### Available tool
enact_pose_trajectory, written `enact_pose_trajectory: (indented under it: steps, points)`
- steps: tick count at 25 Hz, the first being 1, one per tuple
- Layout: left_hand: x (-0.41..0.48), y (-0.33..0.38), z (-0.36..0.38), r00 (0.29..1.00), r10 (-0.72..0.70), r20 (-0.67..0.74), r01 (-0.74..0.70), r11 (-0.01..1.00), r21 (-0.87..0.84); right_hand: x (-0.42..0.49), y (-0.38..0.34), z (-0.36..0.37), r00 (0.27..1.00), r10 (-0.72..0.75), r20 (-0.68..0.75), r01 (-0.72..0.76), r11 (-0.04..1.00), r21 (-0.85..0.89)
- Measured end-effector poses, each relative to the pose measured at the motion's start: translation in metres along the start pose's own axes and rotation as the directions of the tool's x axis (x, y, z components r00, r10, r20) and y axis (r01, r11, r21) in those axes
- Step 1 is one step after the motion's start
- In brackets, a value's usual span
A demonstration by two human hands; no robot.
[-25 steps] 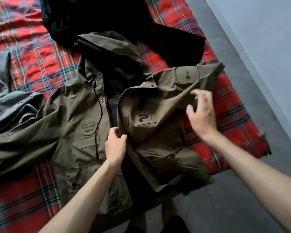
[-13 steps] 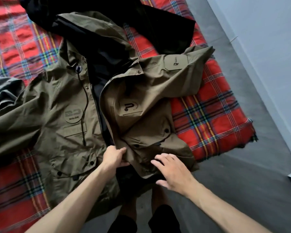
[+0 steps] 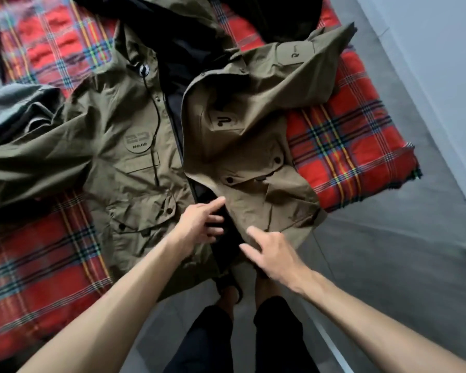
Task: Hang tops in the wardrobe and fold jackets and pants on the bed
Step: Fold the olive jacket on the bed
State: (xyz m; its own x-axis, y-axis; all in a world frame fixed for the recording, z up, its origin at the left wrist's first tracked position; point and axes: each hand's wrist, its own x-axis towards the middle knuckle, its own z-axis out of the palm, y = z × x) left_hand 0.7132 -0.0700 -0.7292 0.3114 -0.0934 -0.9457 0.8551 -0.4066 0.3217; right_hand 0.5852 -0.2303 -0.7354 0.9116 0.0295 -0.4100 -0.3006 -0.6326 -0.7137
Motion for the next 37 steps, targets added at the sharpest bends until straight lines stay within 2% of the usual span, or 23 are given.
enact_pose_trajectory:
  steps: [2,3,4,5,6,7,8,10,12,15,17,19,21,24,26,28,29,30,31,32,33,35,37]
  points:
    - [-0.01,-0.039,0.002,0.999,0.007,-0.034,0.001,0.974,0.227,-0.019,-0.027,0.035,0.973,-0.105,0.205,0.081,0.989,0.123]
    - [-0.011,-0.052,0.0,0.994,0.057,-0.094,-0.032,0.968,0.25,-0.027,-0.027,0.045,0.971,-0.145,0.19,0.119,0.983,0.139]
    - [-0.009,-0.061,-0.005,0.987,0.086,-0.135,-0.059,0.979,0.195,-0.031,-0.015,0.048,0.989,-0.143,0.048,0.138,0.986,0.093]
    - [-0.008,-0.064,-0.009,0.986,0.096,-0.135,-0.085,0.993,0.081,-0.034,0.006,0.046,0.982,-0.095,-0.162,0.099,0.995,0.021]
    - [-0.006,-0.065,-0.012,0.99,0.092,-0.105,-0.095,0.995,-0.03,-0.037,0.032,0.038,0.939,0.032,-0.344,-0.043,0.999,-0.023]
    - [-0.004,-0.064,-0.014,0.993,0.096,-0.075,-0.103,0.99,-0.097,-0.039,0.059,0.026,0.876,0.172,-0.45,-0.204,0.979,-0.022]
    - [-0.002,-0.062,-0.014,0.993,0.107,-0.056,-0.112,0.987,-0.111,-0.042,0.083,0.015,0.833,0.263,-0.487,-0.303,0.953,-0.004]
    - [-0.003,-0.057,-0.009,0.988,0.152,-0.028,-0.155,0.975,-0.159,-0.046,0.114,0.001,0.817,0.371,-0.441,-0.355,0.927,0.122]
    - [-0.007,-0.047,-0.007,0.988,0.152,-0.003,-0.147,0.953,-0.266,-0.045,0.121,-0.004,0.847,0.417,-0.33,-0.345,0.903,0.255]
    - [-0.016,-0.025,-0.008,0.996,0.033,0.078,0.002,0.909,-0.417,-0.042,0.12,-0.005,0.931,0.32,-0.173,-0.306,0.946,0.105]
    - [-0.023,-0.009,-0.005,0.995,-0.021,0.102,0.066,0.882,-0.466,-0.034,0.121,-0.016,0.924,0.319,-0.212,-0.303,0.947,0.105]
    - [-0.027,0.004,-0.005,0.998,0.007,0.069,0.027,0.875,-0.484,-0.025,0.119,-0.034,0.87,0.408,-0.276,-0.349,0.906,0.239]
    - [-0.034,0.014,-0.006,0.998,0.043,0.053,-0.011,0.87,-0.493,-0.022,0.116,-0.05,0.867,0.464,-0.183,-0.322,0.8,0.506]
    - [-0.041,0.017,-0.003,0.997,0.05,0.052,-0.018,0.873,-0.487,-0.031,0.113,-0.064,0.895,0.435,0.096,-0.319,0.475,0.82]
    - [-0.042,0.013,-0.003,0.997,0.058,0.051,-0.026,0.878,-0.477,-0.039,0.114,-0.068,0.905,0.338,0.258,-0.353,0.259,0.899]
    - [-0.044,0.006,-0.005,0.997,0.059,0.057,-0.026,0.884,-0.466,-0.045,0.117,-0.07,0.897,0.323,0.303,-0.368,0.162,0.916]
    - [-0.046,0.0,-0.006,0.996,0.073,0.06,-0.04,0.902,-0.429,-0.047,0.119,-0.069,0.886,0.367,0.283,-0.369,0.189,0.91]
    - [-0.049,-0.007,-0.007,0.992,0.114,0.057,-0.085,0.923,-0.376,-0.049,0.123,-0.067,0.868,0.445,0.22,-0.372,0.292,0.881]
    - [-0.05,-0.017,-0.007,0.982,0.182,0.048,-0.159,0.94,-0.303,-0.051,0.126,-0.063,0.841,0.532,0.093,-0.396,0.491,0.776]
    - [-0.052,-0.027,-0.006,0.968,0.249,0.04,-0.233,0.942,-0.241,-0.053,0.128,-0.058,0.827,0.555,-0.085,-0.412,0.703,0.58]
    - [-0.053,-0.037,-0.005,0.955,0.296,0.026,-0.286,0.939,-0.189,-0.055,0.13,-0.052,0.838,0.479,-0.262,-0.375,0.853,0.363]
    - [-0.054,-0.047,-0.001,0.933,0.359,-0.026,-0.359,0.924,-0.134,-0.062,0.13,-0.04,0.836,0.265,-0.48,-0.26,0.962,0.08]
    - [-0.054,-0.048,-0.003,0.888,0.45,-0.094,-0.459,0.874,-0.16,-0.069,0.123,-0.034,0.817,0.194,-0.542,-0.256,0.966,-0.04]
